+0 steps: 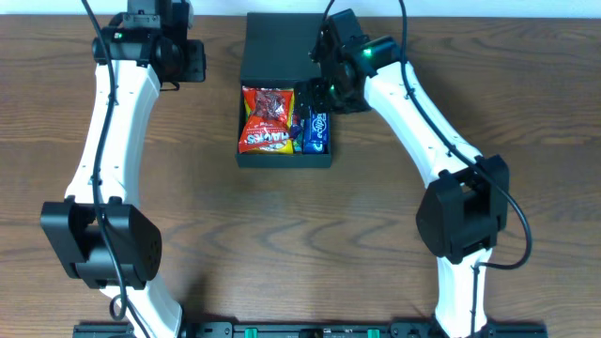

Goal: Pack container

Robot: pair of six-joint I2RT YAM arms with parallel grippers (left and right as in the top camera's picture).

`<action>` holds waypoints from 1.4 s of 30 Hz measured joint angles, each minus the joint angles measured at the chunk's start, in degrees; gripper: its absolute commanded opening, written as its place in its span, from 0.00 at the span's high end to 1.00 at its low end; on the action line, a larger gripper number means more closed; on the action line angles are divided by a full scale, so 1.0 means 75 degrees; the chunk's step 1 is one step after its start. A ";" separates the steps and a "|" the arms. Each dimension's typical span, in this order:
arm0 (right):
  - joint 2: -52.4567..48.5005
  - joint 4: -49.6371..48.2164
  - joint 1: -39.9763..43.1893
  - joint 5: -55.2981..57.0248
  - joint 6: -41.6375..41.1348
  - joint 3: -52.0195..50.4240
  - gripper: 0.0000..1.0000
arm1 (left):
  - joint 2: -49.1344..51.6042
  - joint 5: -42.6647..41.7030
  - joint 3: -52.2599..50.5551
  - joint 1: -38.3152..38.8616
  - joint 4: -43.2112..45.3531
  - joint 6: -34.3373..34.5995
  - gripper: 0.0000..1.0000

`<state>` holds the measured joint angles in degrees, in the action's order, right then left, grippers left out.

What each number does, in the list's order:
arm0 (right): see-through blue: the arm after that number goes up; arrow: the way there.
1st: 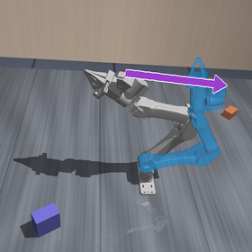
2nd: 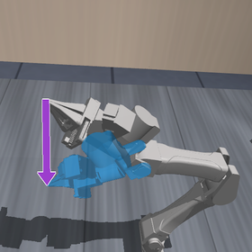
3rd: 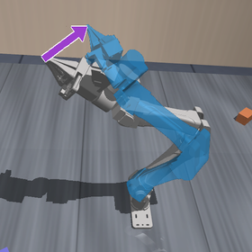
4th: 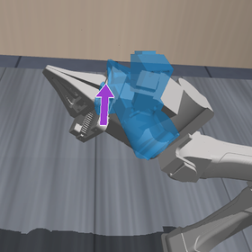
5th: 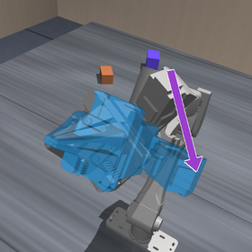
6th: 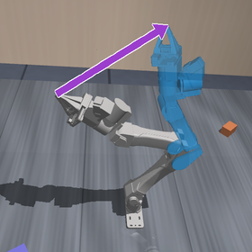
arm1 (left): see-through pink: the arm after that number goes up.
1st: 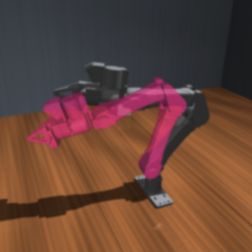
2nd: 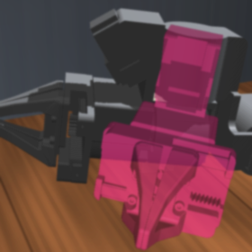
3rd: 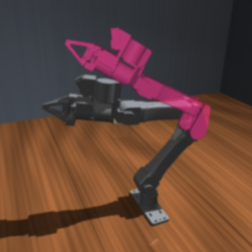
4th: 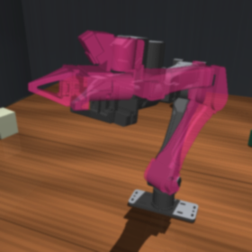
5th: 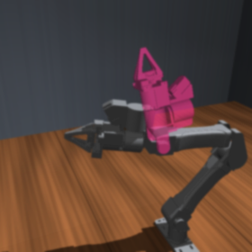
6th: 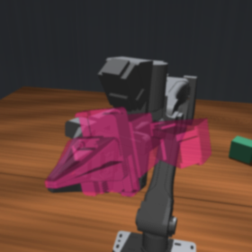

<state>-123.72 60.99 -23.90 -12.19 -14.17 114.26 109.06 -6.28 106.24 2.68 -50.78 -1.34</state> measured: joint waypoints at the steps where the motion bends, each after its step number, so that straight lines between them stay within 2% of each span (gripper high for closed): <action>1: 0.0000 -0.0020 0.0070 -0.0003 -0.0006 0.0017 0.03 | 0.0003 -0.0029 -0.0064 0.0000 0.0009 -0.0032 0.81; 2: 0.0000 -0.0038 0.0154 -0.0006 -0.0003 0.0035 0.09 | 0.0003 -0.0061 -0.0122 0.0000 0.0003 -0.0017 0.92; 3: 0.0000 -0.0044 0.0254 -0.0009 0.0009 0.0058 0.19 | 0.0003 -0.0085 -0.0160 0.0000 -0.0003 -0.0012 0.94; 5: 0.0000 -0.0073 0.0449 -0.0009 0.0003 0.0122 0.56 | 0.0003 -0.0117 -0.0221 0.0000 -0.0009 -0.0026 0.94; 6: 0.0000 -0.0099 0.0560 -0.0009 -0.0041 0.0154 0.88 | 0.0003 -0.0125 -0.0227 0.0000 -0.0003 -0.0023 0.94; 7: 0.0000 -0.0128 0.0650 -0.0003 -0.0044 0.0175 0.99 | 0.0003 -0.0143 -0.0227 0.0000 0.0026 0.0006 0.94; 13: -0.0020 -0.0947 0.1154 0.0137 -0.0073 0.0140 0.99 | 0.0125 -0.0618 -0.0460 0.0000 0.1058 0.0466 0.94; 19: -0.0828 -0.2090 0.1833 -0.1087 -0.0321 0.0137 0.98 | 0.1696 -0.1760 -0.0469 -0.0047 0.2011 0.1550 0.94; 23: -0.1699 -0.2891 0.2130 -0.1929 -0.0670 0.0125 0.98 | 0.2707 -0.2005 -0.0350 -0.0073 0.2046 0.2101 0.94; 27: -0.2259 -0.3614 0.2221 -0.2565 -0.1119 0.0058 0.98 | 0.3590 -0.2381 0.0624 -0.0122 0.1982 0.2567 0.94; 35: -0.2358 -0.4415 0.2238 -0.3346 -0.1649 0.0055 0.98 | 0.4351 -0.2938 0.2087 -0.0251 0.2145 0.3144 0.94; 42: -0.2693 -0.4960 0.2238 -0.3847 -0.2148 0.0058 0.98 | 0.4881 -0.3518 0.2311 -0.0256 0.2436 0.3754 0.94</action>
<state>-143.92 23.79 -7.11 -41.04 -30.28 114.69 145.67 -32.67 123.57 0.75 -32.51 26.81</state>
